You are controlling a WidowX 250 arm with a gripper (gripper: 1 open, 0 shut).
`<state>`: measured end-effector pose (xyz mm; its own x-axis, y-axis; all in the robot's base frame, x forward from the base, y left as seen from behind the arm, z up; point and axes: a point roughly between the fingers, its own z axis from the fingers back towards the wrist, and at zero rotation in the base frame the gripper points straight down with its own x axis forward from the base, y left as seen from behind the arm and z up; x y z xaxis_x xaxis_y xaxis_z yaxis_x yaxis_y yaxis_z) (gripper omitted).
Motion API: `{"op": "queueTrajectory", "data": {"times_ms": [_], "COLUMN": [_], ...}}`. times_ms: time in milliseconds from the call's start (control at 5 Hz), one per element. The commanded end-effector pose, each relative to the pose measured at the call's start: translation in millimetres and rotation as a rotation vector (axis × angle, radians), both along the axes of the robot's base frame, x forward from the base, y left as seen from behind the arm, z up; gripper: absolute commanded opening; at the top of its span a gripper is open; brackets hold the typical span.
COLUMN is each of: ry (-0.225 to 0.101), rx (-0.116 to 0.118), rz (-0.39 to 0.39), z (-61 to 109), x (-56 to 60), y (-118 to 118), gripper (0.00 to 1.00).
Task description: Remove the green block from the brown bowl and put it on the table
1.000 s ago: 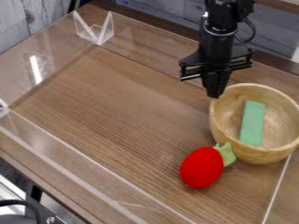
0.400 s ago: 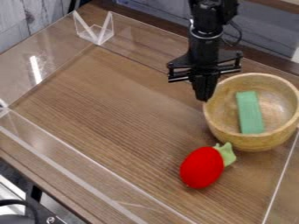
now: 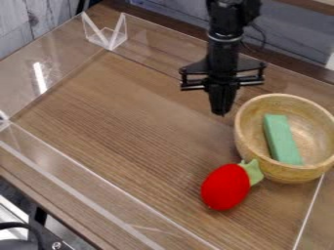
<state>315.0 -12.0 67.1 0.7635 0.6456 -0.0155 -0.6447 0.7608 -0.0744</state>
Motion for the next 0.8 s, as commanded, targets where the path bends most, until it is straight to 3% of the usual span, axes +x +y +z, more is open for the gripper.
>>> {"op": "queueTrajectory", "data": {"times_ms": [0,600], "ry": [-0.086,-0.072], "rx": [-0.004,-0.003], "rz": [0.048,0.059], "z": [29.3,15.8], "x": [9.9,17.4], "y": [18,-9], "gripper": [0.0,0.0]}}
